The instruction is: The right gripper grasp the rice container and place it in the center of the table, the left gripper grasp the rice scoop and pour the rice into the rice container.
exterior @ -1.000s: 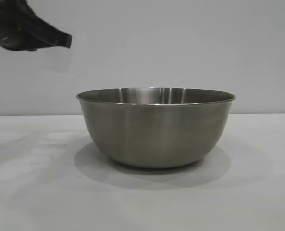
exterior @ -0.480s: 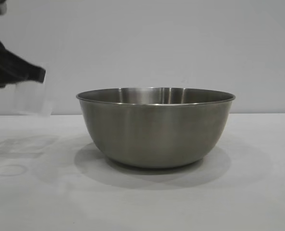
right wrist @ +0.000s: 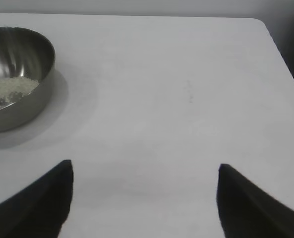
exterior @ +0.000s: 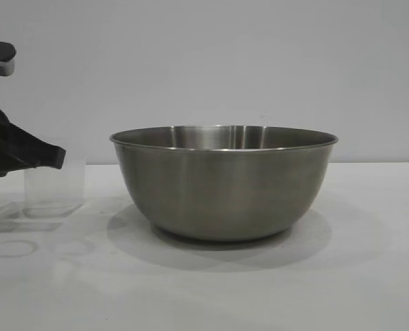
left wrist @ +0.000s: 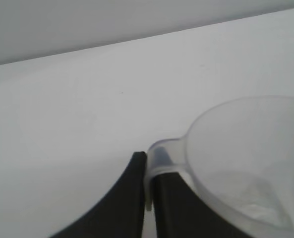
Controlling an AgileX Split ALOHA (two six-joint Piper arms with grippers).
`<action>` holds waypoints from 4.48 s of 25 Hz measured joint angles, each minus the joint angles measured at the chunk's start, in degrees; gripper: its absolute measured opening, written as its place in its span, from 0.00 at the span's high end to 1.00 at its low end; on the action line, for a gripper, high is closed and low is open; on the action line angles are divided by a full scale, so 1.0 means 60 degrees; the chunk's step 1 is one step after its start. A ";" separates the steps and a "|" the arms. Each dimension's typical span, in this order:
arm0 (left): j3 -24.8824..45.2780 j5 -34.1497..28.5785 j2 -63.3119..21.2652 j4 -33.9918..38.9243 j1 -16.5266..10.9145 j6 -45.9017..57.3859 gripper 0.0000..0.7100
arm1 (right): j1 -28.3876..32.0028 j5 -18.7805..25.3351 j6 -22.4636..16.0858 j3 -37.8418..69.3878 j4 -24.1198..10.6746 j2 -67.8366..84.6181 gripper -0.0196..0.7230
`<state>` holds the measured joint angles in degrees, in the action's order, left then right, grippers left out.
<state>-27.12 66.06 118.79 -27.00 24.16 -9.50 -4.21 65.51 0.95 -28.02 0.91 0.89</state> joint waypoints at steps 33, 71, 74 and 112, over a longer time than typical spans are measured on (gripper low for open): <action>0.2675 -0.6184 -0.6621 0.0933 0.0000 -0.0223 0.48 | 0.0000 0.0000 0.0000 0.0000 0.0000 0.0000 0.25; -0.2458 -2.1745 -1.5870 0.4414 0.0000 -0.0054 0.48 | 0.0000 0.0000 0.0000 0.0000 0.0000 0.0000 0.25; -0.2458 -2.2456 -1.6912 0.4414 0.0000 0.0186 0.48 | 0.0000 0.0000 0.0000 0.0000 0.0000 0.0000 0.25; -0.0159 -2.1738 -1.9988 0.4411 0.0000 0.0846 0.36 | 0.0000 -0.0019 0.0000 0.0000 -0.0006 0.0016 0.25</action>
<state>-28.07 -64.37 -1.14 -0.54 24.16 -4.42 -4.21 65.40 0.95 -28.02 0.88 0.98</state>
